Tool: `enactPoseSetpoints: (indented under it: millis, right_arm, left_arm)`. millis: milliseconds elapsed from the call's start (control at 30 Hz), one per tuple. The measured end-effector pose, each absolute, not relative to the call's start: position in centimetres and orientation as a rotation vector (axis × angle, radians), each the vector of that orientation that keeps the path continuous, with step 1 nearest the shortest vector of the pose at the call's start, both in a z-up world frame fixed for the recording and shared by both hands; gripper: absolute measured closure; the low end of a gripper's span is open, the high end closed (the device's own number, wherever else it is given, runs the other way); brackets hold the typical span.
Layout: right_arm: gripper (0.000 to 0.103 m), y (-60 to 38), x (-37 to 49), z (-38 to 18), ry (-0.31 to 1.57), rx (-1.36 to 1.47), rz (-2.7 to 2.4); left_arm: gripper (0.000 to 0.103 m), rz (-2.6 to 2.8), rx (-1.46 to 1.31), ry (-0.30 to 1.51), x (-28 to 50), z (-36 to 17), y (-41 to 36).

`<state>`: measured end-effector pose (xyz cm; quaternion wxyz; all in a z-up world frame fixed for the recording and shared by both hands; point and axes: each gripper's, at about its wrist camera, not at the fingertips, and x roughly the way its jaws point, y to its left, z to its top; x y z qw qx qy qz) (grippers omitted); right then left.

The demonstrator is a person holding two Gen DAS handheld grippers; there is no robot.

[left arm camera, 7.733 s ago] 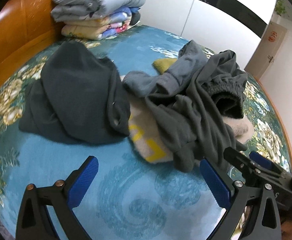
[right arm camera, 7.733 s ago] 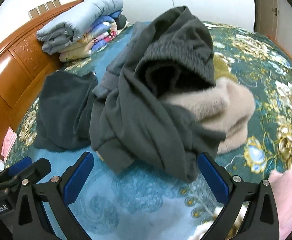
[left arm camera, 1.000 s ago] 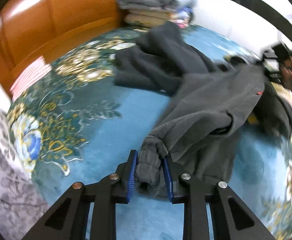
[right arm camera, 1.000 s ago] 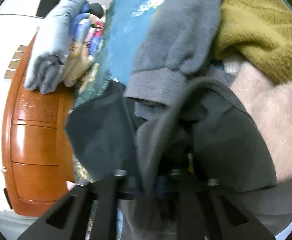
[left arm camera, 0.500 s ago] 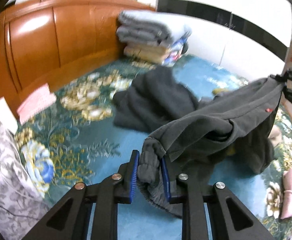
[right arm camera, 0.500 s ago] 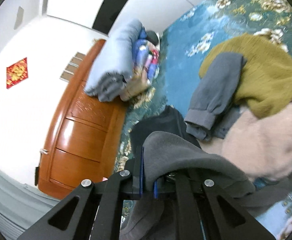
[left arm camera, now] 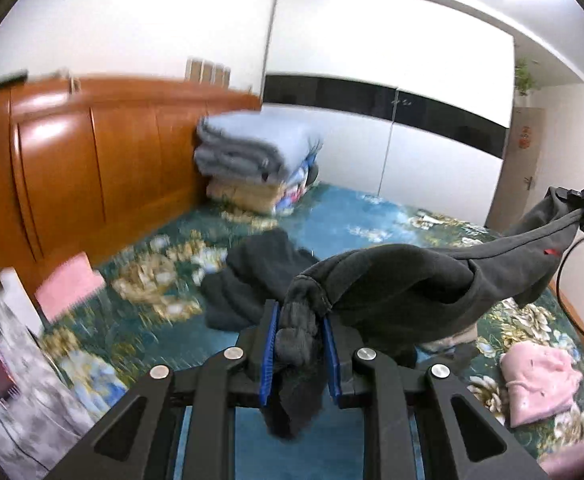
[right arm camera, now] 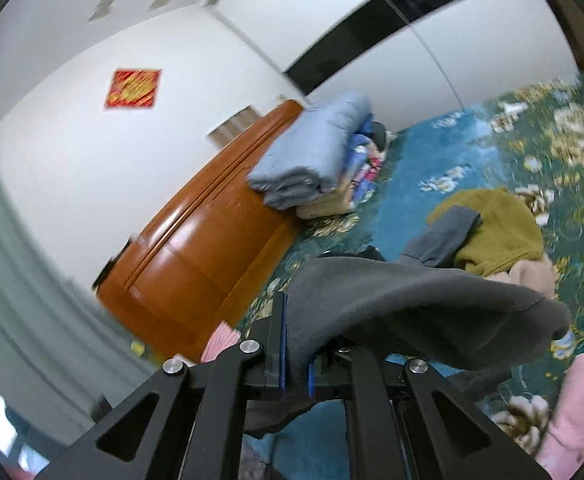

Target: Fold clothes

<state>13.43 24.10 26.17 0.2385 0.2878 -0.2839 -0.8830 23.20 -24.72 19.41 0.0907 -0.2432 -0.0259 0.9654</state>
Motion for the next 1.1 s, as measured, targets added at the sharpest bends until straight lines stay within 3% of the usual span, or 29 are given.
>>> enactPoseSetpoints:
  millis: [100, 200, 367, 500, 667, 1100]
  right_arm:
    - [0.096, 22.6, 15.4, 27.1, -0.697, 0.807, -2.395]
    - [0.096, 21.8, 12.2, 21.9, -0.774, 1.047, -2.337]
    - [0.096, 20.9, 6.4, 9.9, -0.962, 1.413, -2.219]
    - [0.096, 20.1, 3.5, 5.7, -0.981, 1.503, -2.188]
    - [0.096, 20.0, -0.8, 2.7, -1.019, 1.545, -2.176]
    - [0.096, 21.5, -9.7, -3.7, -1.235, 1.659, -2.195]
  left_arm:
    - [0.080, 2.882, -0.693, 0.050, 23.7, 22.0, -25.9]
    - [0.080, 2.882, -0.815, 0.081, 20.5, 20.2, -26.1]
    - [0.080, 2.812, -1.183, -0.101, 13.9, 11.8, -26.2]
    - [0.080, 2.743, -1.405, -0.270, 11.0, 5.7, -26.7]
    - [0.080, 2.719, -1.482, -0.367, 6.9, 3.2, -27.5]
    - [0.080, 2.644, -1.653, -0.180, -7.4, -1.6, -25.4]
